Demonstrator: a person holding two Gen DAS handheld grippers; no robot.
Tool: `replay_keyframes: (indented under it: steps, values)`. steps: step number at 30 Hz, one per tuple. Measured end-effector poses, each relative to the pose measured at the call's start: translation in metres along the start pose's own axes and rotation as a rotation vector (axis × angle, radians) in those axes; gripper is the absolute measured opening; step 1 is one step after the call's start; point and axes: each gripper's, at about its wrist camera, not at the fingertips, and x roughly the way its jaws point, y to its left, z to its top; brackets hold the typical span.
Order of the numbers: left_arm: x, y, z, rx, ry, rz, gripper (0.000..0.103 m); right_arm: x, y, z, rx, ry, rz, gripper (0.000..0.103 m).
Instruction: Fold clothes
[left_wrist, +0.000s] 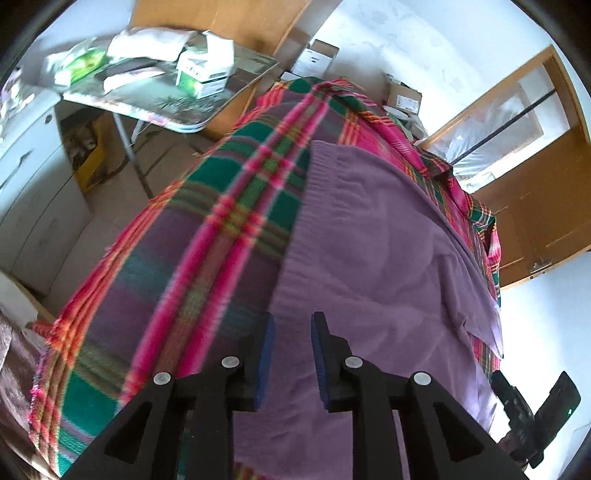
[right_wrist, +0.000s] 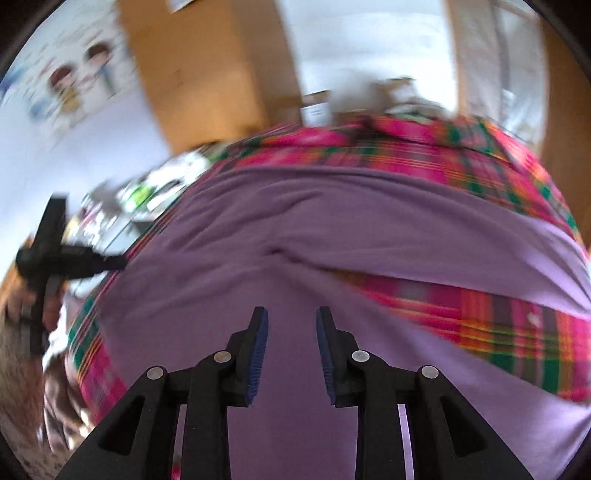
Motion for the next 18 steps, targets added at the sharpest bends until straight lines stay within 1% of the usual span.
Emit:
replay_keyframes:
  steps: [3, 5, 7, 10, 12, 14, 15, 18]
  values:
    - [-0.005, 0.019, -0.004, -0.032, 0.004, -0.002, 0.022, 0.014, 0.036, -0.005, -0.069, 0.023, 0.048, 0.029]
    - [-0.008, 0.031, -0.01, -0.045, 0.013, -0.021, 0.023, 0.021, 0.058, -0.009, -0.107, 0.036, 0.076, 0.03]
    - [-0.009, 0.038, -0.015, -0.057, 0.024, -0.054, 0.026, 0.029, 0.079, -0.013, -0.144, 0.048, 0.104, 0.032]
    - [-0.008, 0.047, -0.021, -0.078, 0.07, -0.115, 0.027, 0.04, 0.112, -0.019, -0.2, 0.067, 0.147, 0.04]
    - [-0.007, 0.05, -0.025, -0.094, 0.097, -0.17, 0.028, 0.048, 0.133, -0.023, -0.238, 0.079, 0.175, 0.047]
    - [-0.004, 0.052, -0.03, -0.114, 0.125, -0.23, 0.029, 0.055, 0.149, -0.027, -0.272, 0.089, 0.188, 0.047]
    - [-0.004, 0.051, -0.032, -0.118, 0.123, -0.244, 0.032, 0.058, 0.156, -0.028, -0.288, 0.093, 0.192, 0.047]
    - [-0.003, 0.051, -0.032, -0.129, 0.119, -0.268, 0.033, 0.068, 0.174, -0.034, -0.341, 0.113, 0.185, 0.047]
